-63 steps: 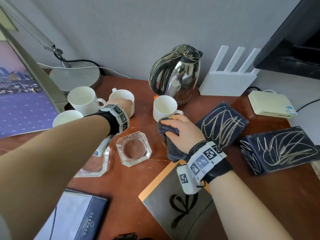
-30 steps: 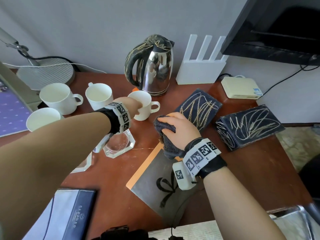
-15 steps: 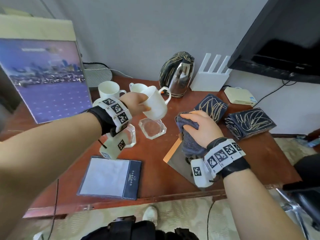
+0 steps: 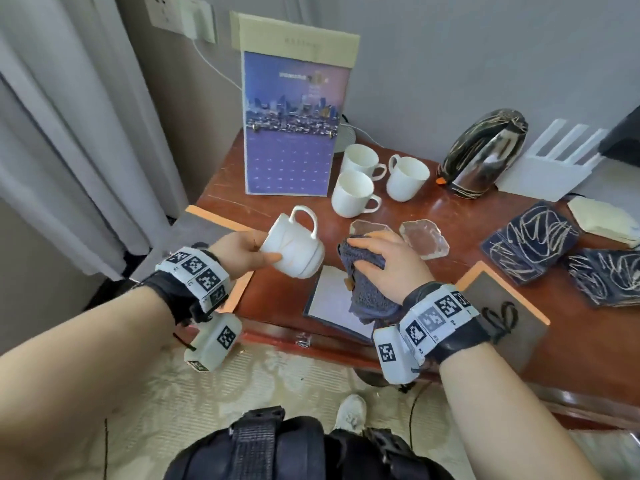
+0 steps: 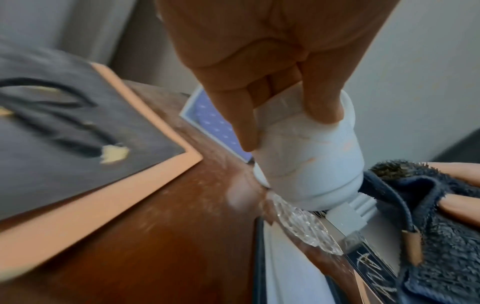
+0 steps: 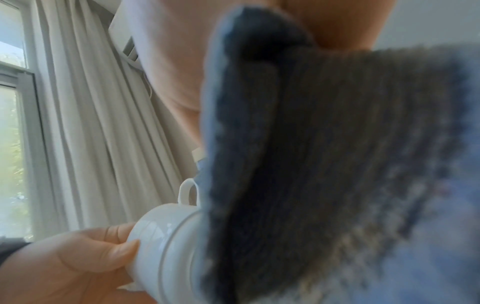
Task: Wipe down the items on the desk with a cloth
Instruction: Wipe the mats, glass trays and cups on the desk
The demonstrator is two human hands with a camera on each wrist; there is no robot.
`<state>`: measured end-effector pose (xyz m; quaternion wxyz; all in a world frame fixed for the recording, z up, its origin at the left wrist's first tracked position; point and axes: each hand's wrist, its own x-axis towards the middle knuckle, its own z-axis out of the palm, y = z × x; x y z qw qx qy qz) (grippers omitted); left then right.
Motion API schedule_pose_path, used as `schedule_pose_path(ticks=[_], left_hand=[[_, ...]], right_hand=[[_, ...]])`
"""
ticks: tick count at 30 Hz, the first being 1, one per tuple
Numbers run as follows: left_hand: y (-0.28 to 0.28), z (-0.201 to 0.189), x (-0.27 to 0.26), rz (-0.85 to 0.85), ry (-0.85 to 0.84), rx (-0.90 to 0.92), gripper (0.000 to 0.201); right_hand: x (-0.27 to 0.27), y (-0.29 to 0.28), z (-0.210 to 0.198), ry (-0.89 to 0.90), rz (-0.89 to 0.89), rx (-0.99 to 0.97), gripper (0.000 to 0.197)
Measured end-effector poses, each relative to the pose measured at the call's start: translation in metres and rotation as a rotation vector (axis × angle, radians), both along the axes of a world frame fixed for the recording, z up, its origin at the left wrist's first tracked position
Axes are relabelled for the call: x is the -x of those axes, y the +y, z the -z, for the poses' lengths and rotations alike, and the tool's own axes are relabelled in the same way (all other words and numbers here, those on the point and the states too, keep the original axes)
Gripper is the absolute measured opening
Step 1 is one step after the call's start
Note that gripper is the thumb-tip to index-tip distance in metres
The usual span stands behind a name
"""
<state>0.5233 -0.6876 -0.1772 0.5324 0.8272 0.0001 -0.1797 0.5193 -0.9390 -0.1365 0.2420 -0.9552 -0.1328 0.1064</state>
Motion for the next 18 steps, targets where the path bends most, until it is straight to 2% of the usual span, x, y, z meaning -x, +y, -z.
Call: schedule_pose_path(ticks=[3, 9, 13, 16, 18], left_hand=[[0.017, 0.018, 0.016, -0.057, 0.046, 0.114, 0.009], [0.015, 0.05, 0.022, -0.09, 0.065, 0.098, 0.01], [0.013, 0.065, 0.019, -0.116, 0.092, 0.099, 0.009], [0.011, 0.07, 0.015, -0.096, 0.107, 0.096, 0.019], [0.01, 0.07, 0.012, -0.061, 0.104, 0.096, 0.036]], right_hand=[[0.0, 0.027, 0.006, 0.027, -0.062, -0.004, 0.039], [-0.004, 0.06, 0.018, 0.044, -0.153, 0.006, 0.038], [-0.007, 0.066, 0.023, -0.048, -0.13, 0.008, 0.034], [-0.012, 0.075, 0.022, -0.143, -0.158, 0.06, 0.034], [-0.017, 0.085, 0.025, -0.163, -0.252, 0.119, 0.034]])
